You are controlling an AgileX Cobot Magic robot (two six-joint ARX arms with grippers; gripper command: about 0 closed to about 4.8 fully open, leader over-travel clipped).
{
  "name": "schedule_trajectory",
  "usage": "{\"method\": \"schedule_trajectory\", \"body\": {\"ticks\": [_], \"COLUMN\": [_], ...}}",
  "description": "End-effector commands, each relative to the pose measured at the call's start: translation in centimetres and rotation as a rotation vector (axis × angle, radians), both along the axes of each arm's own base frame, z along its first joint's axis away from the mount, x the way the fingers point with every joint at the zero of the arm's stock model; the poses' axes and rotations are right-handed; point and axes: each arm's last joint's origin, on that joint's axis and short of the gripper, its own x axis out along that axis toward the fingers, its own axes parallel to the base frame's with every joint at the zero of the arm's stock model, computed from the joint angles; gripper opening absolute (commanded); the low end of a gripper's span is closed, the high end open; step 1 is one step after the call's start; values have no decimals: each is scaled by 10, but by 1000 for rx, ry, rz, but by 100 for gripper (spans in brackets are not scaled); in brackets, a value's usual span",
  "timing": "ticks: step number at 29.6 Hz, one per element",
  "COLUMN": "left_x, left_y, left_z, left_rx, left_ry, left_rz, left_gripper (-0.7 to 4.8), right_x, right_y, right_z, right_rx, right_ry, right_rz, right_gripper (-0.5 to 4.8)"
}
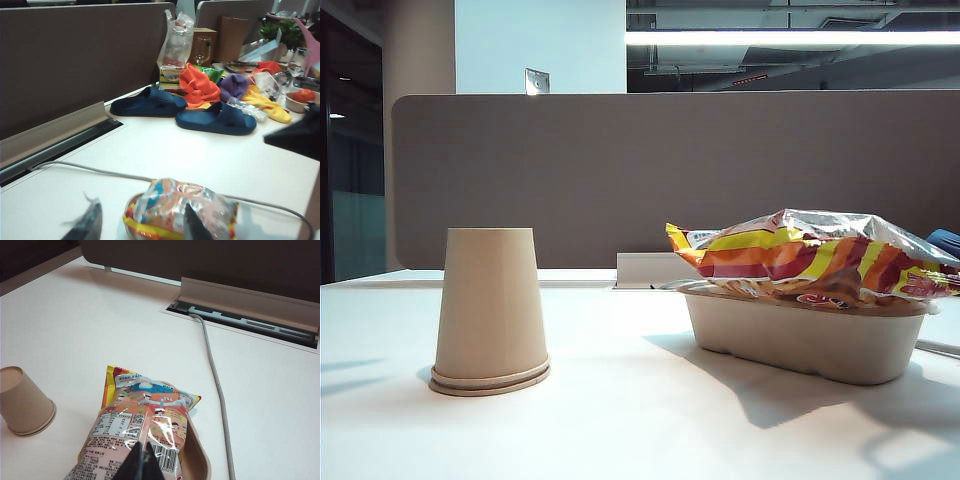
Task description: Pick up a bag of chips and put them in the box.
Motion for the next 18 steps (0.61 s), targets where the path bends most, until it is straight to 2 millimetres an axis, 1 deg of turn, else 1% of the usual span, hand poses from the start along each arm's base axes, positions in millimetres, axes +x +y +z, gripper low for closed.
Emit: {"method": "schedule_trajectory", "body": {"ticks": [1,6,10,14,15,16,18], "left_x": [-19,-46,-65,-89,-92,-96,-100], "left_y": [14,35,50,70,72,75,78], "left_z": [2,2,-2,-13,-14,-17,-20], "left_rx": [3,-5,2,20,19,19,17], "left_ry": [-8,-18,-7,16,22,31,54], "left_rz": [-2,-2,0,46,47,47,47], "left_gripper": [209,209,209,204,195,174,174], "right_x": [-2,-8,-15,-33,-36,-42,-50], "right_y": [-1,-2,-5,-14,-16,-19,-22], "right_z": [4,7,10,15,16,17,18], "right_rx": [17,54,75,115,122,136,177], "right_ry": [-30,-52,-93,-179,-195,-223,-240], "right_rz": [5,55,64,65,66,70,99], "right_gripper": [0,-1,-1,-1,-1,-1,-1]}}
